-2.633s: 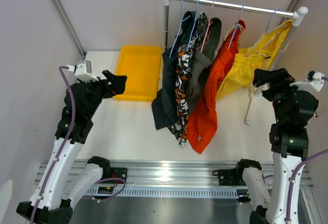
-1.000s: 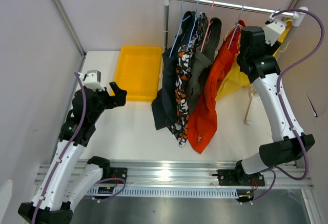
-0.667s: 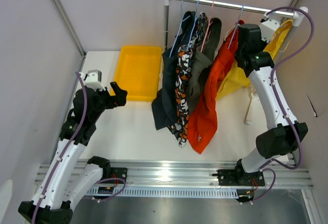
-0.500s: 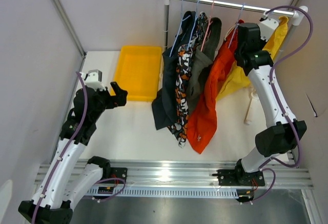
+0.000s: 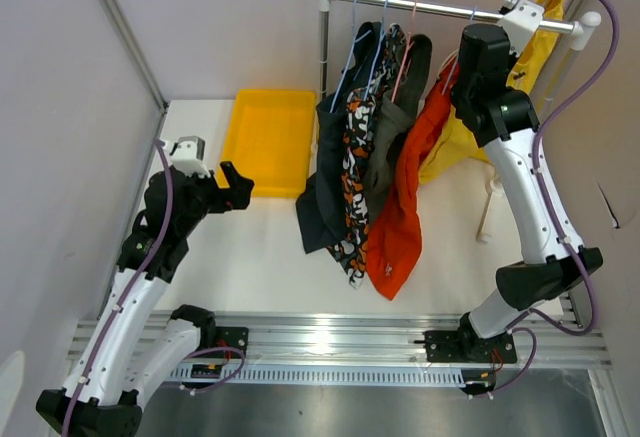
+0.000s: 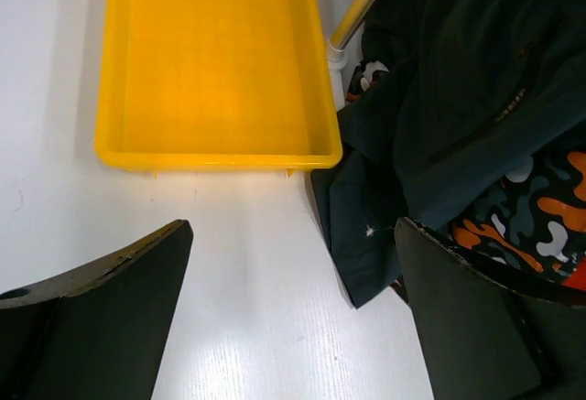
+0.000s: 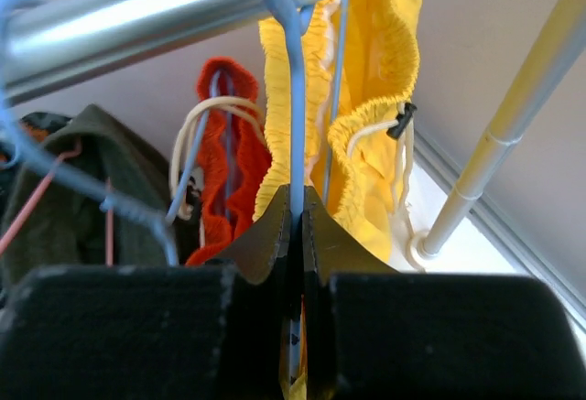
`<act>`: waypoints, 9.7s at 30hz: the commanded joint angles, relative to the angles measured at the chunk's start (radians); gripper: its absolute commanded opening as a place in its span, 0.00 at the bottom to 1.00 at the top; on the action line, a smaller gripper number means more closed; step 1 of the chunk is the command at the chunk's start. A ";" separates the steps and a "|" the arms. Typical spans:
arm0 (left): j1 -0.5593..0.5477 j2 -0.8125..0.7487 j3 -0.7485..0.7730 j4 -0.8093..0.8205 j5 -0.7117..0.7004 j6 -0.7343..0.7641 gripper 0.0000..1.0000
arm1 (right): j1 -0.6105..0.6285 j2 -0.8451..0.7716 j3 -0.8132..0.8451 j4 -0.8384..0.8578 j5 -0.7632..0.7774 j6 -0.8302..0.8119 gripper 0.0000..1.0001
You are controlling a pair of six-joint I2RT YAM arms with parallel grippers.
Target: Remove the shorts from the hanger
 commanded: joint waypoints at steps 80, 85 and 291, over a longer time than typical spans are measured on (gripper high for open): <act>-1.287 0.680 0.108 0.800 -0.179 0.086 0.00 | 0.056 -0.558 -0.171 -0.440 -0.368 0.303 0.00; -1.218 0.926 0.466 0.599 -0.336 0.096 0.00 | 0.056 -0.590 -0.153 -0.526 -0.506 0.369 0.00; -0.940 1.058 0.938 0.063 -0.316 0.089 0.00 | -0.031 -0.512 -0.125 -0.431 -0.709 0.334 0.00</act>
